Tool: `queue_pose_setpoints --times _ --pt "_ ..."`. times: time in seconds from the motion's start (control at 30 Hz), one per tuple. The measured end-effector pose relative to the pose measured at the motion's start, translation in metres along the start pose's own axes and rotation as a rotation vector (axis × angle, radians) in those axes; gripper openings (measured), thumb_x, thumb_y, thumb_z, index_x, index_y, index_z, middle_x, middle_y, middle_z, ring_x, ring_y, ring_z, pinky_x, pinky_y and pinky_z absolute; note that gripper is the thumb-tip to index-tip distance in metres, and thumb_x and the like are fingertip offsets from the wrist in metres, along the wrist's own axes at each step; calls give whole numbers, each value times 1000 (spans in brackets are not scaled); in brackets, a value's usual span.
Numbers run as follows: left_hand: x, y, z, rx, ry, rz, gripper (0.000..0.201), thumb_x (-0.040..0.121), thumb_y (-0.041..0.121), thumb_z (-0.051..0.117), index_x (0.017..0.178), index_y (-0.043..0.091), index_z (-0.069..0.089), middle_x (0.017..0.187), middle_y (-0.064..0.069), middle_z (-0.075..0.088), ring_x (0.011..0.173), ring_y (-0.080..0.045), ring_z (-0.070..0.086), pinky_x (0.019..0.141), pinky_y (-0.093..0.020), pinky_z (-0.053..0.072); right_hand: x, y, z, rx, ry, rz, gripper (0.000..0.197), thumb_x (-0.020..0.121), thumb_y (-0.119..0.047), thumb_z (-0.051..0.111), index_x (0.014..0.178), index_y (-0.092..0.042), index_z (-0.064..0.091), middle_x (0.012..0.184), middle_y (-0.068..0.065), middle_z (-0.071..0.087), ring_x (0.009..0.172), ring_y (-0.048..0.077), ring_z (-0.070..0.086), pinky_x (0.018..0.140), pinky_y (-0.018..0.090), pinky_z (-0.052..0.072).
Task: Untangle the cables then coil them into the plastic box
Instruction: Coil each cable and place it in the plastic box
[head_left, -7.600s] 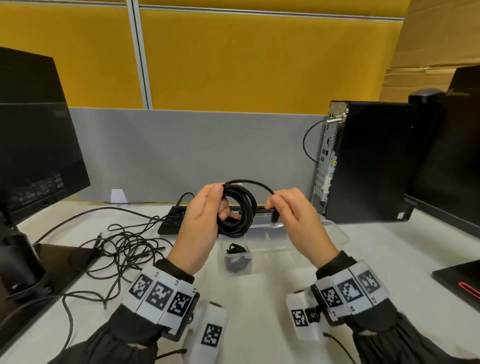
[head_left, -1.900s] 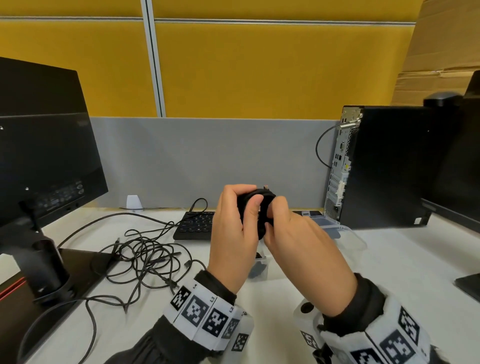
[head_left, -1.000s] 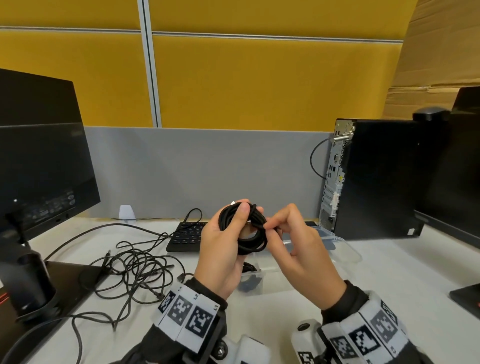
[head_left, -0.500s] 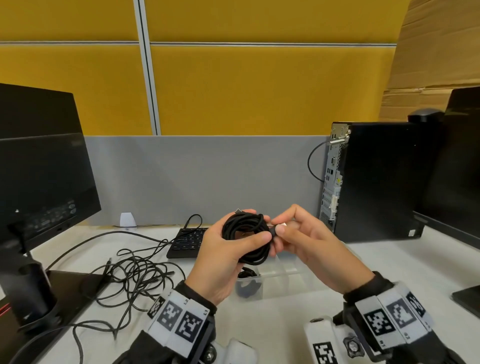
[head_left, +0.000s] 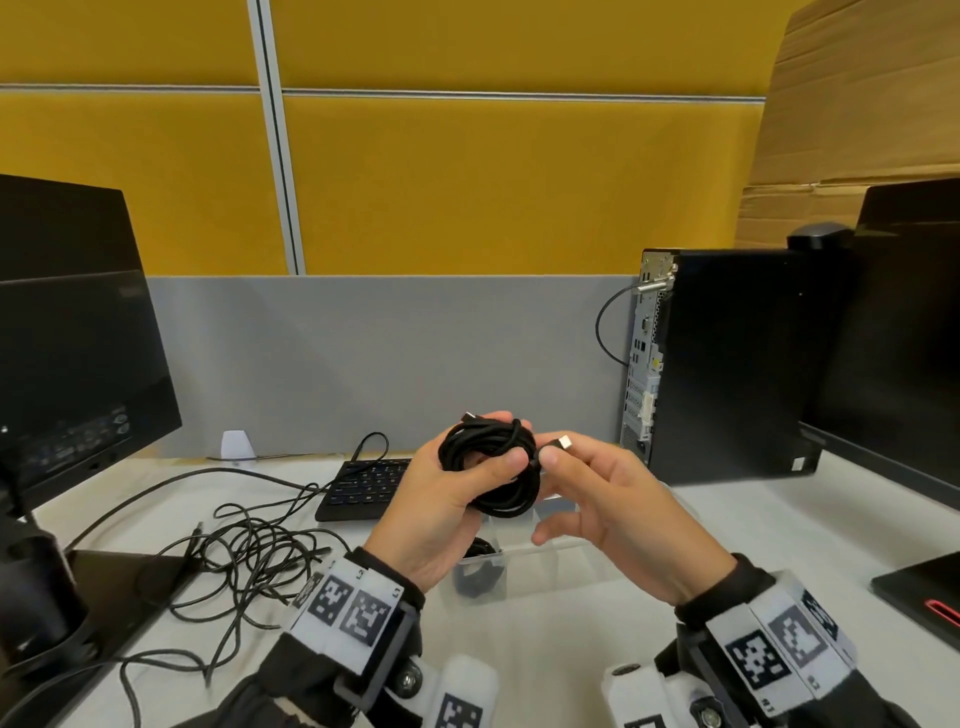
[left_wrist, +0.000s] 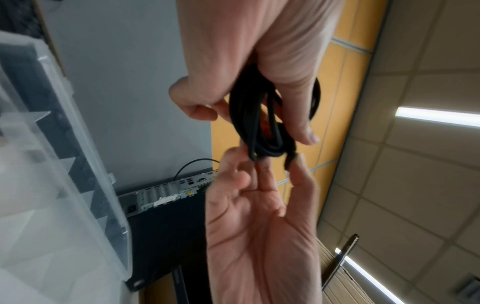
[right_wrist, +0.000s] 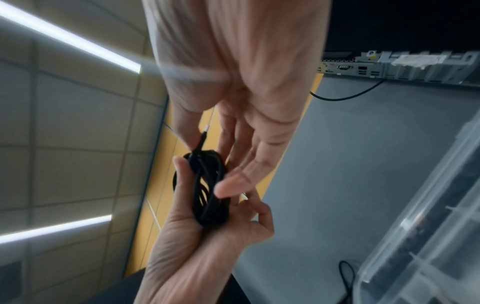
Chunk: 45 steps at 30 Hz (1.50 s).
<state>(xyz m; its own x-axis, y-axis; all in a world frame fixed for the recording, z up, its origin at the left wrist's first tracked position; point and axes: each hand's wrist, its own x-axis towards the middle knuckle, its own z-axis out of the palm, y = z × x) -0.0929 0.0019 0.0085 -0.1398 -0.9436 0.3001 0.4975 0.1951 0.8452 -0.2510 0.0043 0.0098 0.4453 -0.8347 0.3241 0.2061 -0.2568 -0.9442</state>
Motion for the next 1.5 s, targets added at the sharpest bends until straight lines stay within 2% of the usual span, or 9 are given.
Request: queue_pose_setpoints --times 0.13,0.23,0.37,0.53,0.87,1.0,1.2,1.33,1.5 --pt "18 -16 -11 -65 -101 -111 49 56 12 85 98 12 61 91 -9 69 92 -23 64 83 -38 54 4 -5 -14 -37 -60 76 34 89 -20 57 113 4 57 95 14 67 84 20 63 61 31 56" --pt "36 -25 -23 295 -42 -103 39 71 19 78 106 17 61 104 -6 66 96 -17 62 81 -27 50 20 2 -33 -220 38 110 24 88 -14 59 105 3 57 91 18 66 79 24 64 65 38 59" --pt "53 -41 -56 838 170 15 16 83 23 69 97 24 62 100 -2 61 91 -14 56 72 -16 41 45 30 -48 -1079 52 83 12 89 -27 62 93 -18 56 86 3 64 75 23 62 66 30 49" --pt "53 -64 -84 1265 -88 -186 9 86 24 64 89 31 60 96 8 66 92 -9 62 90 -29 48 67 50 -25 -1547 -145 178 27 90 -30 57 109 -12 54 106 10 60 91 25 58 70 27 42" --pt "54 -68 -84 1393 -175 -248 19 89 29 60 99 17 49 96 5 54 75 -7 47 60 -12 36 76 52 -18 -1544 -221 238 12 82 -25 64 86 -14 61 79 5 55 71 24 53 48 21 33" --pt "53 -69 -83 1326 -141 -234 34 88 24 63 118 12 51 120 3 57 86 -8 51 71 -13 39 84 53 -19 -1530 -248 270 18 79 -24 67 87 -7 67 78 6 59 68 21 52 49 21 37" --pt "48 -69 -83 1331 -171 -190 32 93 17 54 124 17 59 123 3 61 92 -6 53 82 -12 38 78 59 -27 -1488 -212 255 28 80 -24 66 103 -10 56 96 10 64 76 24 56 59 26 42" --pt "49 -71 -84 1444 -208 -261 35 96 20 42 124 34 57 132 15 50 123 -10 45 107 -42 29 75 59 -33 -1452 -255 219 36 83 -25 65 117 -20 54 104 8 66 86 23 62 67 27 47" --pt "48 -69 -71 1638 -263 -336 44 97 16 30 127 37 54 136 17 40 124 -7 38 99 -40 17 78 55 -35 -1477 -303 219 32 83 -23 67 114 -16 63 110 6 66 97 21 61 75 27 48"
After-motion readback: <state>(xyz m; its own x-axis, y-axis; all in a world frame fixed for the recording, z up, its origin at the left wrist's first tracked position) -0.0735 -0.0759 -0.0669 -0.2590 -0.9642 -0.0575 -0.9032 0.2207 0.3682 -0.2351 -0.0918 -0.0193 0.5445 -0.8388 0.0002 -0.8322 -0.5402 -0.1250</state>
